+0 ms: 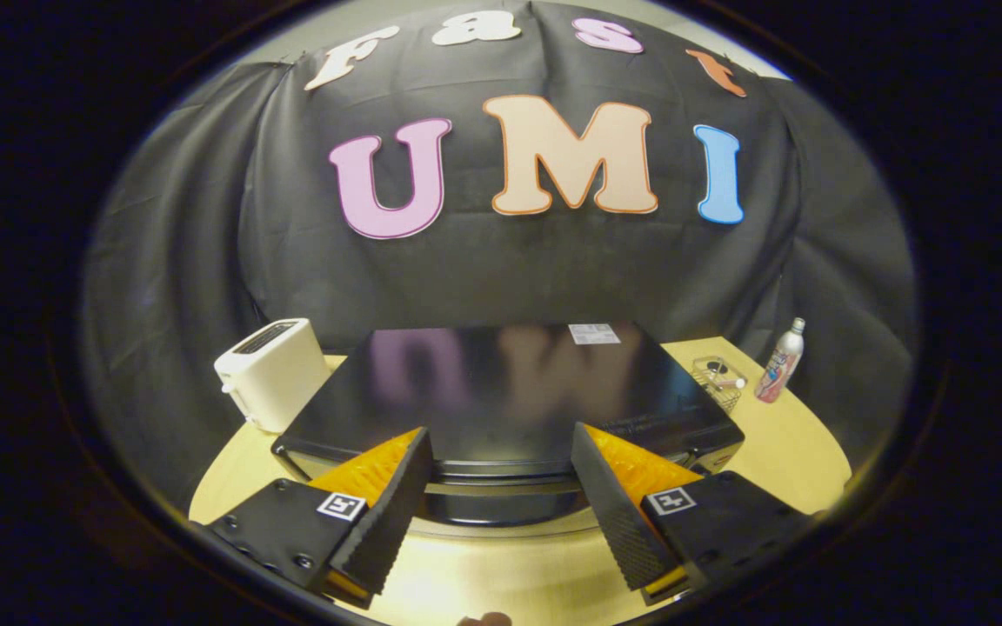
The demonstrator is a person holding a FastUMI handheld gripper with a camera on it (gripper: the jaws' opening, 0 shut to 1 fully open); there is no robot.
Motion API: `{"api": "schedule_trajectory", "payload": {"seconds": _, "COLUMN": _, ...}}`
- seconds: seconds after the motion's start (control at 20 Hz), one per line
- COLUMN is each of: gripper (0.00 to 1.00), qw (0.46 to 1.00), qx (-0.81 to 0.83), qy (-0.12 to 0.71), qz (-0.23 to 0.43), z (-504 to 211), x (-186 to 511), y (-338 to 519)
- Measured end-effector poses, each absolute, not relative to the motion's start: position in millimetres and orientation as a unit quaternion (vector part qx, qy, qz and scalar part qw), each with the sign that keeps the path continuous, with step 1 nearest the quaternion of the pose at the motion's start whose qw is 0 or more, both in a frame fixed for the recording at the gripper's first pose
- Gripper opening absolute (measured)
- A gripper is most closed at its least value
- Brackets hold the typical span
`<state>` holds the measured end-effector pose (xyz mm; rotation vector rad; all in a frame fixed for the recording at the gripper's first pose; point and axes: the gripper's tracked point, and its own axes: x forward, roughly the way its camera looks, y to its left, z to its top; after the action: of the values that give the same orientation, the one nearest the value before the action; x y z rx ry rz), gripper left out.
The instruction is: Open the toaster oven, put the food inside, and close the toaster oven door.
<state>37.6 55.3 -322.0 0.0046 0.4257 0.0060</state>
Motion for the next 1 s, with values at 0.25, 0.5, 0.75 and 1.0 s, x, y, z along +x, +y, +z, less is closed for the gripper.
{"api": "schedule_trajectory", "payload": {"seconds": 0.25, "gripper": 1.0, "qw": 0.977, "qx": 0.008, "qy": 0.215, "qz": 0.003, "z": -325.1, "x": 23.0, "y": 51.5}}
{"api": "schedule_trajectory", "payload": {"seconds": 0.5, "gripper": 1.0, "qw": 0.976, "qx": 0.004, "qy": 0.217, "qz": 0.008, "z": -323.9, "x": 12.7, "y": 50.1}}
{"api": "schedule_trajectory", "payload": {"seconds": 0.75, "gripper": 1.0, "qw": 0.975, "qx": 0.004, "qy": 0.221, "qz": 0.016, "z": -327.5, "x": -3.7, "y": 48.8}}
{"api": "schedule_trajectory", "payload": {"seconds": 1.0, "gripper": 1.0, "qw": 0.973, "qx": 0.006, "qy": 0.231, "qz": 0.02, "z": -332.1, "x": -26.7, "y": 46.8}}
